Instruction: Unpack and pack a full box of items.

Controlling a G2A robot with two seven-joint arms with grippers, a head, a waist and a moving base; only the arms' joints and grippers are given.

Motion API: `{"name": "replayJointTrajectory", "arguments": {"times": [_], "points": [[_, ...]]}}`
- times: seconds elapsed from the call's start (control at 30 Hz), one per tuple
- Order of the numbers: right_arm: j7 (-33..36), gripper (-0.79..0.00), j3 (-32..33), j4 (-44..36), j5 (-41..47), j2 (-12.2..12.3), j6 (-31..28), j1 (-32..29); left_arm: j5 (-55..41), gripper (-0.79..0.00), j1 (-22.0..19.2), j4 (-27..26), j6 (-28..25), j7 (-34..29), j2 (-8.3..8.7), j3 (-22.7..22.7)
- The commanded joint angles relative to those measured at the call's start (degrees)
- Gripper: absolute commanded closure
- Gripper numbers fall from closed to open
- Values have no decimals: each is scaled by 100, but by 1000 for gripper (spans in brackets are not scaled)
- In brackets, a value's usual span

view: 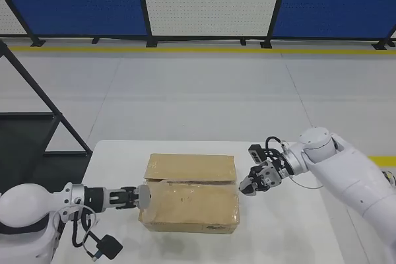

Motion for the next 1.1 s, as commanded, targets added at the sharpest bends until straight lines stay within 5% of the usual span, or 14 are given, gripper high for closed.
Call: {"name": "replayJointTrajectory", "arguments": {"times": [0.0, 0.63, 1.07], "points": [[0, 0, 0, 35, -8, -43, 0, 6, -20, 0, -9, 16, -6, 4, 15, 33], [0, 0, 0, 592, -204, -431, -19, 59, -242, 0, -105, 224, -211, -109, 95, 156], [0, 0, 0, 278, 580, -191, -789, 116, -242, 0, -128, 177, -324, 46, -311, -186]]}}
